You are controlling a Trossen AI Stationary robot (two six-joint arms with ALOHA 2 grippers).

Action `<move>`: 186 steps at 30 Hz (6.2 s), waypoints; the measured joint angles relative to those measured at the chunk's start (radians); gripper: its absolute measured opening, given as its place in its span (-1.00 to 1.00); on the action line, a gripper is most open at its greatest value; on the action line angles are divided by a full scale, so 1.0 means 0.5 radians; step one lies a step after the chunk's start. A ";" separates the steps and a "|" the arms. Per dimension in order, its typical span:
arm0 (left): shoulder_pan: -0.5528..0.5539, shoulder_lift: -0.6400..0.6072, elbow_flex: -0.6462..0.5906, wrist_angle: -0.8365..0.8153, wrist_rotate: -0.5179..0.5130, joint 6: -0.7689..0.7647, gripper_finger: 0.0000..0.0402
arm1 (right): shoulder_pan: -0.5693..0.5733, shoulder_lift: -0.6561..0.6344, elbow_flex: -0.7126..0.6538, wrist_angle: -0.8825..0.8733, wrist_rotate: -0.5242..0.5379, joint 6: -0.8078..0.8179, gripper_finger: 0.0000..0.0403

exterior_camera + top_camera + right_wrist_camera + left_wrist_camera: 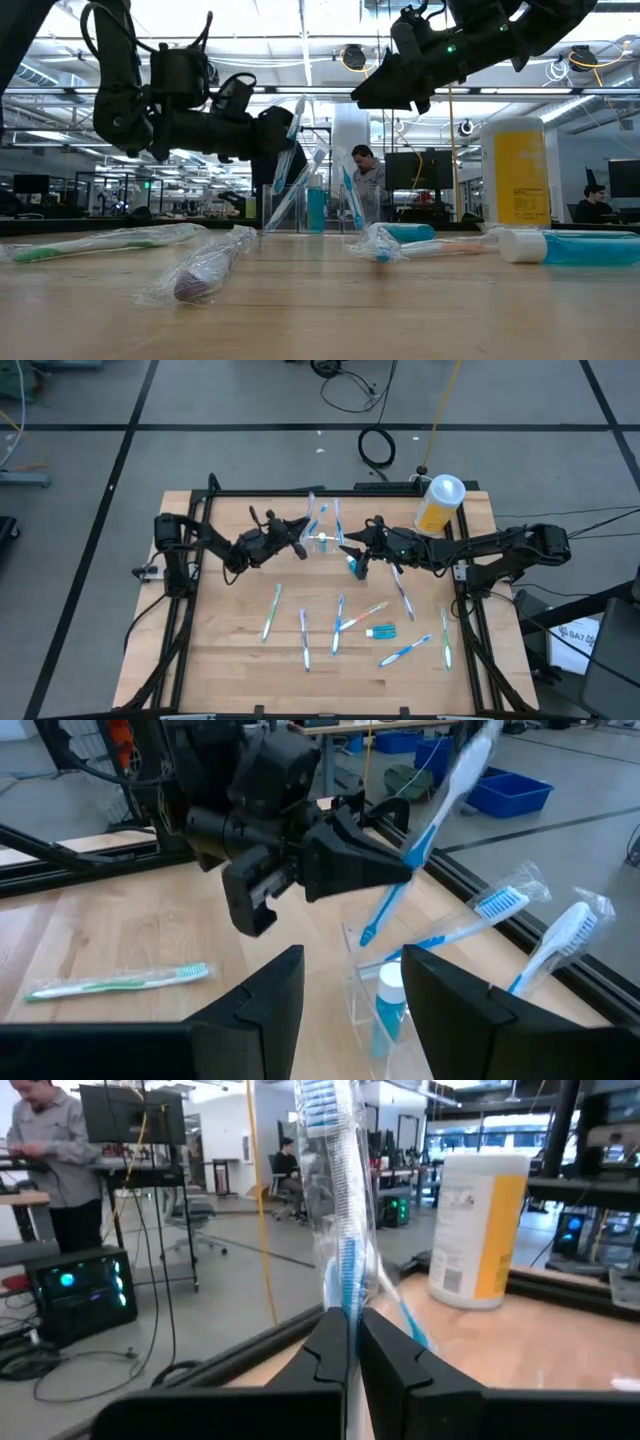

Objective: Pick & Place toothbrushing station
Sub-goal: Put the blue toothbrush into the transparent organizer, then put the mouthwash into the transparent organizer

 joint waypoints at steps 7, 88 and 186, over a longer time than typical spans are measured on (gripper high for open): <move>-0.001 0.086 0.000 -0.064 -0.088 -0.038 -0.94 | 0.000 0.000 0.000 -0.001 0.000 0.000 -0.18; -0.001 -1.214 0.304 -2.740 0.497 -0.154 0.04 | 0.074 0.298 0.432 -1.114 -0.003 0.586 -0.04; -0.090 -1.215 0.442 -2.912 0.597 -0.186 0.04 | -0.073 0.773 0.390 0.989 -0.047 -0.381 -0.52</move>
